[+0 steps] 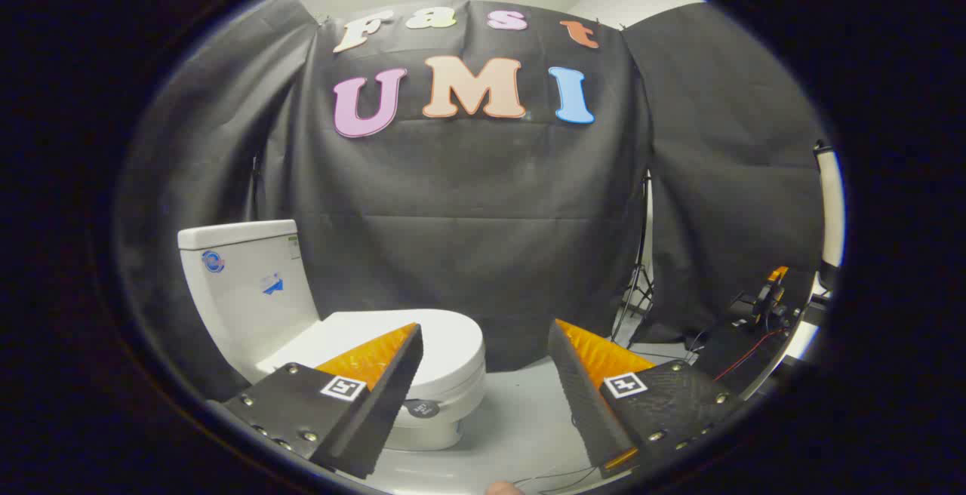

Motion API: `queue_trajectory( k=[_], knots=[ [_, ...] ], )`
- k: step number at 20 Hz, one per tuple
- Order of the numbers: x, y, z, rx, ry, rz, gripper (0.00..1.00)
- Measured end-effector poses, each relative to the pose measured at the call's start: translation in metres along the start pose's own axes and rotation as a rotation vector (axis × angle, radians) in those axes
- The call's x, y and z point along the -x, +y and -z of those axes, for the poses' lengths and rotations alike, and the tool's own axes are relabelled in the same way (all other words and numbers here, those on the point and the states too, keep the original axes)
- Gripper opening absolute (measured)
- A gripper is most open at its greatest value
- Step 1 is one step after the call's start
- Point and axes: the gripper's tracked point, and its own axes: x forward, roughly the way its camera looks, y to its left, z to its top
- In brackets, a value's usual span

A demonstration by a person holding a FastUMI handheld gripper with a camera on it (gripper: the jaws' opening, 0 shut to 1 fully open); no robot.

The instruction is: Open the toilet lid.

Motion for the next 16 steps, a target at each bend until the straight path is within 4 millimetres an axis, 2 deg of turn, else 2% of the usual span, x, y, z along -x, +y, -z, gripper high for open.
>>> queue_trajectory(
  k=[16],
  knots=[
    [-0.0005, -0.0092, -0.0045, -0.019, -0.010, 0.023, 0.99]
  ],
)
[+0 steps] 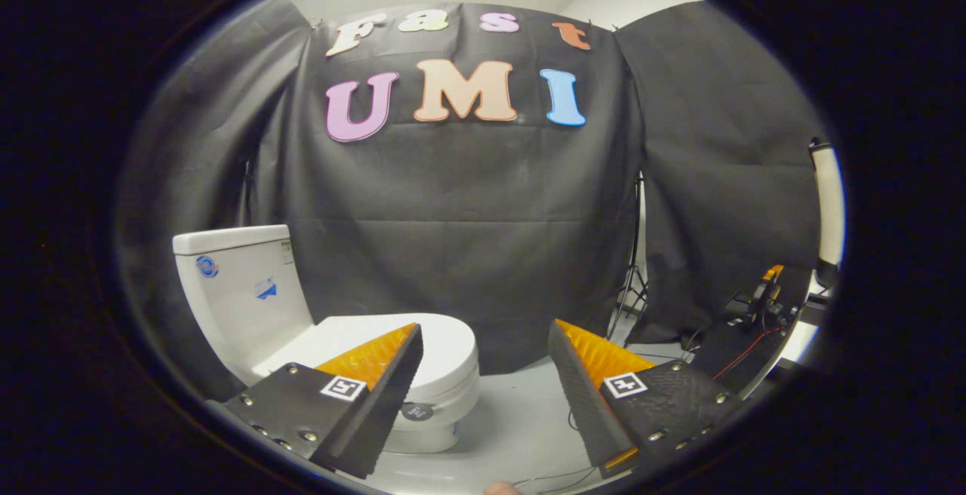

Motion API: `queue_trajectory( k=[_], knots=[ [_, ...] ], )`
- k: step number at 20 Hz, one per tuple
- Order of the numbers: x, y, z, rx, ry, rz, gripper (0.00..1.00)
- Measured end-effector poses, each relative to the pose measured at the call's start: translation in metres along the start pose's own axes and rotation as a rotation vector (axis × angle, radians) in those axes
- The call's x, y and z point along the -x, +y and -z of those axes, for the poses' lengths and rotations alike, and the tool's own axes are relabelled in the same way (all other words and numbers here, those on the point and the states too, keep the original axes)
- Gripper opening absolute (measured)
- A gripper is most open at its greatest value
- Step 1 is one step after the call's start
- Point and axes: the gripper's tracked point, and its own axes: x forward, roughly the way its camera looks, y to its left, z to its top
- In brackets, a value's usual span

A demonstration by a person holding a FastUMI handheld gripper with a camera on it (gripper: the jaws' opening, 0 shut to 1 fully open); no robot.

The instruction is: Open the toilet lid.

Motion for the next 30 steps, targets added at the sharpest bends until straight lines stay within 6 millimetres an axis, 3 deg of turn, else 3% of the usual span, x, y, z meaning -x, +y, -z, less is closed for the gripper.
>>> queue_trajectory(
  k=[6, 12, 19, 25, 30],
  knots=[
    [-0.007, 0.009, 0.007, 0.001, 0.014, -0.008, 0.99],
    [-0.030, 0.029, 0.025, 0.027, 0.047, -0.022, 0.99],
    [-0.059, 0.063, 0.071, -0.003, 0.161, -0.075, 0.99],
    [-0.076, 0.074, 0.115, -0.086, 0.292, -0.067, 0.99],
    [-0.078, 0.078, 0.159, -0.188, 0.437, -0.052, 0.99]
  ],
)
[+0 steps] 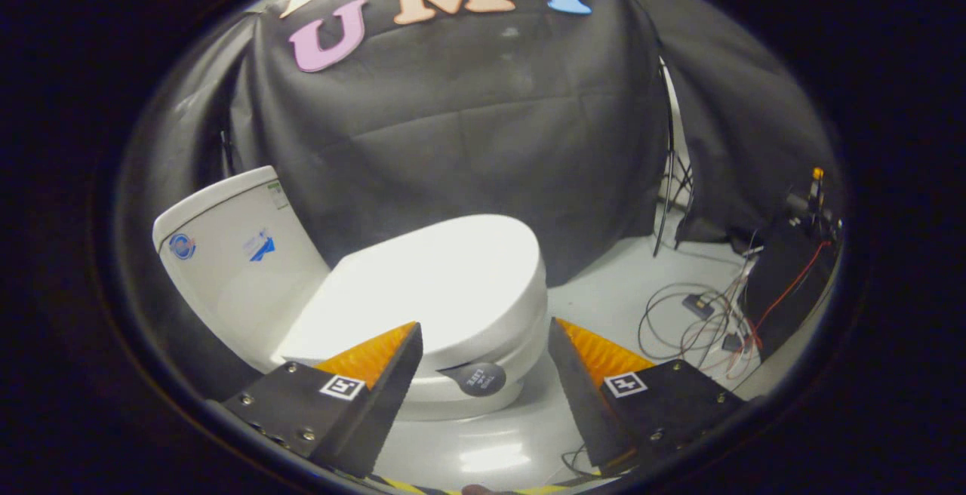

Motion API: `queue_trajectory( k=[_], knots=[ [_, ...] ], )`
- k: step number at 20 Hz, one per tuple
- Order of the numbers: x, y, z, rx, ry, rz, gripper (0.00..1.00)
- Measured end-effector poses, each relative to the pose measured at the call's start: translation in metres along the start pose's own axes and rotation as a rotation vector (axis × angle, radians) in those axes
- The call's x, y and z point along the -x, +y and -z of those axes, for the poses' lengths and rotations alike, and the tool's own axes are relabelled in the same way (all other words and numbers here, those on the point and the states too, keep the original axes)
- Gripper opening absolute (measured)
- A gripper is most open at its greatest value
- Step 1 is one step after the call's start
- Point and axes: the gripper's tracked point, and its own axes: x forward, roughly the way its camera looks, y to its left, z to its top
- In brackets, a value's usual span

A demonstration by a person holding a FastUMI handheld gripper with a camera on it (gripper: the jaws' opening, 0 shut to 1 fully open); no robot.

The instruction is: Open the toilet lid.

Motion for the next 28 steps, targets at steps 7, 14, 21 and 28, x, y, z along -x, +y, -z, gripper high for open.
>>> queue_trajectory(
  k=[7, 14, 21, 28],
  knots=[
    [-0.022, -0.007, 0.036, -0.038, 0.102, 0.019, 0.98],
    [-0.036, -0.010, 0.061, -0.153, 0.175, -0.004, 0.96],
    [-0.051, 0.017, 0.074, -0.397, 0.249, -0.095, 0.72],
    [-0.056, 0.009, 0.067, -0.638, 0.218, -0.122, 0.08]
  ],
)
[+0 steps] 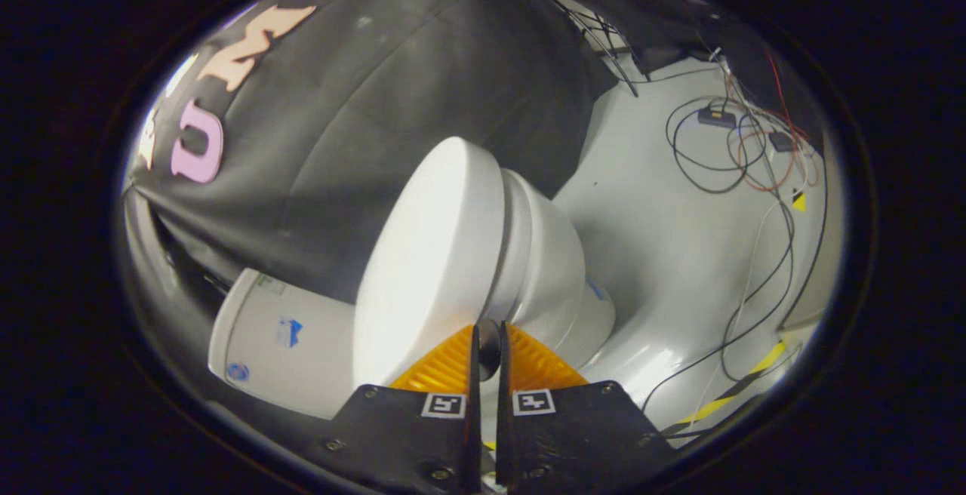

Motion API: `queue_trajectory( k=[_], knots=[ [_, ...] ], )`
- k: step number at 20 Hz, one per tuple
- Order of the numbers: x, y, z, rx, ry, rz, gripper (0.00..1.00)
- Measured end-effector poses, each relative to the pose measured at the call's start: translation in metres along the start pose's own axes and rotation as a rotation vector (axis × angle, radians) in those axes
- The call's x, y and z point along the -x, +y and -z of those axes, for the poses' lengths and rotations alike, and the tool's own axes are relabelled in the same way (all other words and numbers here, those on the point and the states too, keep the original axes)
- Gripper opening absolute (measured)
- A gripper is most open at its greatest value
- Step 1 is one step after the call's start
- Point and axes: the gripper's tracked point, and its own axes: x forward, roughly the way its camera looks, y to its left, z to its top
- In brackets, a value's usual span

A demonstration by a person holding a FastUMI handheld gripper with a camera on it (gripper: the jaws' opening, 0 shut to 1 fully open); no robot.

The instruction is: Open the toilet lid.

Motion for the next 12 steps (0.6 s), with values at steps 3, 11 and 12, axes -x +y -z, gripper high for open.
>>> queue_trajectory(
  k=[3, 11, 12],
  knots=[
    [0.014, 0.007, -0.004, 0.051, 0.000, -0.010, 0.06],
    [0.038, 0.055, -0.022, 0.140, -0.048, -0.073, 0.03],
    [0.040, 0.059, -0.024, 0.158, -0.054, -0.071, 0.03]
  ],
)
